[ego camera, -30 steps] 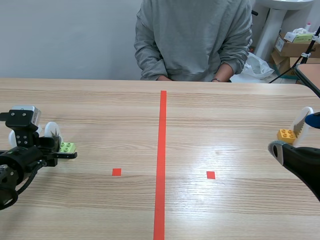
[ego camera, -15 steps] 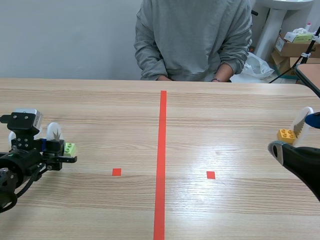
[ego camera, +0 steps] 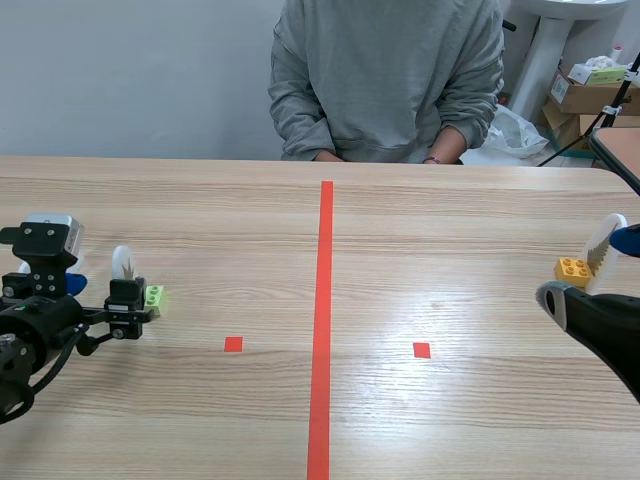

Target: Do the leaf sorting experiment

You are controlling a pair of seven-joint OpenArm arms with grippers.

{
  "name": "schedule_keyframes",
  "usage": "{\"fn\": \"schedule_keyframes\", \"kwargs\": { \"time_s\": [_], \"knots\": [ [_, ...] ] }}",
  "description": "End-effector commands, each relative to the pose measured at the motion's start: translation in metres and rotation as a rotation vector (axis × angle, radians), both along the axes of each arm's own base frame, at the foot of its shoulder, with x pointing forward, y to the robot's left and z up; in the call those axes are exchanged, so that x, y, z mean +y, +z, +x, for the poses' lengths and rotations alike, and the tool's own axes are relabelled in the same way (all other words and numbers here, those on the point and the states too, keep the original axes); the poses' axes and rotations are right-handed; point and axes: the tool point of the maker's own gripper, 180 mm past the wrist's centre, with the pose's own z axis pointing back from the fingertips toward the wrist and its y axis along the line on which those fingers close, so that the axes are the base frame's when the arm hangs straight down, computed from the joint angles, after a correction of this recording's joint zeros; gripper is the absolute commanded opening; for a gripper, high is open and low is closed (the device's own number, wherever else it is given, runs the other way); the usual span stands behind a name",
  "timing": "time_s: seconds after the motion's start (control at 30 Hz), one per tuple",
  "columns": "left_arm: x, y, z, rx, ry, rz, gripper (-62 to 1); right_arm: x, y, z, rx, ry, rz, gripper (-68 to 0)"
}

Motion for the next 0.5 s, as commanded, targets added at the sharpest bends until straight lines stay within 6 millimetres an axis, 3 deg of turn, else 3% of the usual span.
{"fn": "schedule_keyframes", "kwargs": {
  "time_s": [0.0, 0.23, 0.47],
  "knots": [
    [-0.004, 0.021, 0.011, -0.059, -0.003, -0.011, -14.0, 0.004, 0.007, 0.002, -0.022, 0.015, 0.016, 0.4],
    [-0.015, 0.048, 0.013, -0.101, -0.037, -0.012, -14.0, 0.004, 0.007, 0.002, -0.022, 0.015, 0.016, 0.4],
    [-0.032, 0.081, -0.002, -0.157, -0.139, -0.040, -14.0, 0.004, 0.007, 0.002, -0.022, 0.015, 0.016, 0.4]
  ]
}}
